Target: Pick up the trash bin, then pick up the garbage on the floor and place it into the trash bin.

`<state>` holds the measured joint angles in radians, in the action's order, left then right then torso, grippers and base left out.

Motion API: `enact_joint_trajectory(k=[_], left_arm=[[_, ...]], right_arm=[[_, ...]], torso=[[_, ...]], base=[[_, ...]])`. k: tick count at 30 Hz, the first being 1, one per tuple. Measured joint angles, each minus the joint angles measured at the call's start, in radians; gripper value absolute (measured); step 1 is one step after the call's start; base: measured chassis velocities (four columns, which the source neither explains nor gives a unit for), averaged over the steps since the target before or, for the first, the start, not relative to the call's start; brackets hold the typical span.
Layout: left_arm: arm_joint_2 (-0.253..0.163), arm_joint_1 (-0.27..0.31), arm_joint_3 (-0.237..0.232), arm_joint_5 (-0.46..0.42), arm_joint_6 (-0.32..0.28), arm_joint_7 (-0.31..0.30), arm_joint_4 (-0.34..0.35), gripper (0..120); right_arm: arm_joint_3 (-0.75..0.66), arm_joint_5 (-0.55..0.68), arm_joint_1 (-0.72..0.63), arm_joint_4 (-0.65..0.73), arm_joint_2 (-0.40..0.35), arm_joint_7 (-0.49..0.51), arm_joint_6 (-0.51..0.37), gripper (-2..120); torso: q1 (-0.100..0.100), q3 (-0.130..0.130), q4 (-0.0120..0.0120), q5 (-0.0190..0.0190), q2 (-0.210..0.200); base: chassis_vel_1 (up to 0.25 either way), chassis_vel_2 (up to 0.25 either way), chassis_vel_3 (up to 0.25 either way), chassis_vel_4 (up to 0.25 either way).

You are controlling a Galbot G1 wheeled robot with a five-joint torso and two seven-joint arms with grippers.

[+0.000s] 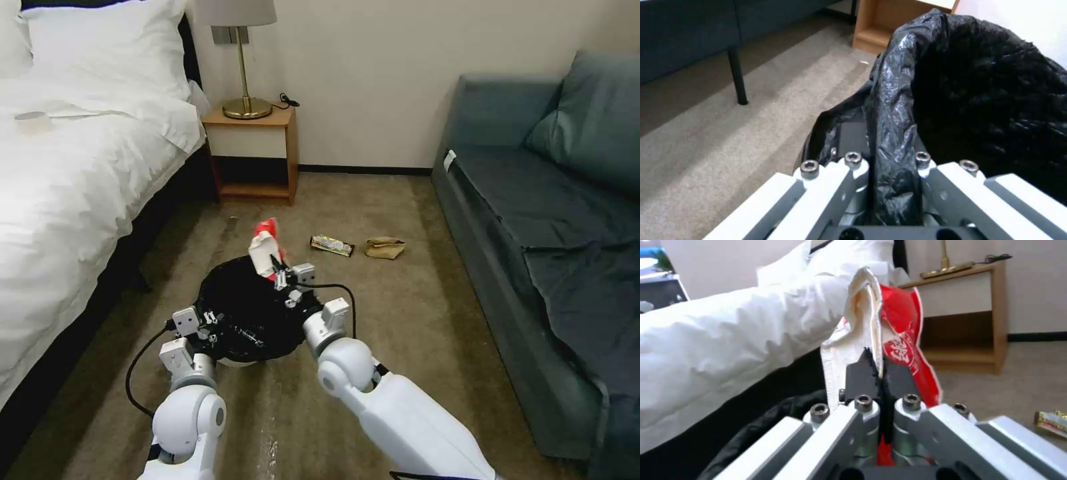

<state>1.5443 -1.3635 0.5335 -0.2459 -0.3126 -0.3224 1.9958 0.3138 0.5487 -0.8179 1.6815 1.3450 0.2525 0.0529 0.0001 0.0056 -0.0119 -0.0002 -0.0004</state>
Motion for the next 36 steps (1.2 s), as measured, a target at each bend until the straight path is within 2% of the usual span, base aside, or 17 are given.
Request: enact_joint_trajectory(k=[6, 19, 21, 22, 24, 28, 29, 31, 33, 34, 36], left_arm=[[0.005, 0.011, -0.008, 0.003, 0.000, -0.001, -0.006, 4], [0.009, 0.008, -0.014, 0.005, 0.001, -0.003, -0.007, 4], [0.008, 0.006, -0.011, 0.005, 0.001, -0.003, -0.006, 4], [0.008, 0.006, -0.011, 0.005, 0.001, -0.003, -0.006, 4], [0.007, 0.005, -0.011, 0.006, 0.002, -0.003, -0.006, 4], [0.007, 0.004, -0.012, 0.007, 0.002, -0.003, -0.006, 4], [0.007, 0.004, -0.011, 0.009, 0.002, -0.003, -0.006, 4], [0.006, 0.003, -0.011, 0.009, 0.002, -0.003, -0.006, 4], [0.004, 0.001, -0.007, 0.010, 0.002, -0.002, -0.003, 4], [0.004, 0.001, -0.007, 0.010, 0.002, -0.002, -0.003, 4], [0.000, 0.001, -0.001, 0.007, 0.003, 0.000, -0.002, 4]], right_arm=[[0.027, -0.011, -0.034, 0.017, -0.007, 0.000, -0.003, 0], [0.051, -0.060, -0.090, -0.032, -0.011, -0.014, 0.010, 0], [0.044, -0.065, -0.092, -0.033, -0.014, -0.018, 0.009, 10], [0.044, -0.065, -0.092, -0.033, -0.014, -0.018, 0.009, 10], [0.038, -0.066, -0.097, -0.030, -0.014, -0.015, 0.001, 21], [0.035, -0.068, -0.102, -0.029, -0.013, -0.013, 0.000, 30], [0.034, -0.069, -0.103, -0.027, -0.013, -0.014, 0.000, 38], [0.032, -0.070, -0.103, -0.026, -0.013, -0.014, 0.000, 41], [0.017, -0.079, -0.102, -0.019, -0.012, -0.015, 0.005, 53], [0.017, -0.079, -0.102, -0.019, -0.012, -0.015, 0.005, 53], [-0.029, -0.091, -0.089, 0.006, -0.015, 0.017, -0.008, 66]], torso=[[0.000, 0.000, -0.0001, 0.0000, 0.000], [0.000, 0.000, -0.0001, 0.0001, 0.000], [0.000, 0.000, -0.0001, 0.0001, 0.000], [0.000, 0.000, -0.0001, 0.0001, 0.000], [0.000, 0.000, -0.0001, 0.0001, 0.000], [0.000, 0.000, -0.0001, 0.0001, 0.000], [0.000, 0.000, -0.0001, 0.0000, 0.000], [0.000, 0.000, -0.0001, 0.0001, 0.000], [0.000, 0.000, -0.0001, 0.0001, 0.000], [0.000, 0.000, -0.0001, 0.0001, 0.000], [0.000, 0.000, 0.0000, 0.0001, 0.000]], base=[[0.000, 0.000, 0.000, 0.000], [0.000, 0.000, 0.000, 0.000], [0.000, 0.000, 0.000, 0.000], [0.000, 0.000, 0.000, 0.000], [0.000, 0.000, 0.000, 0.000], [0.000, 0.000, 0.000, 0.000], [0.000, 0.000, 0.000, 0.000], [0.000, 0.000, 0.000, 0.000], [0.000, 0.000, 0.000, 0.000], [0.000, 0.000, 0.000, 0.000], [0.000, 0.000, 0.000, 0.000]])
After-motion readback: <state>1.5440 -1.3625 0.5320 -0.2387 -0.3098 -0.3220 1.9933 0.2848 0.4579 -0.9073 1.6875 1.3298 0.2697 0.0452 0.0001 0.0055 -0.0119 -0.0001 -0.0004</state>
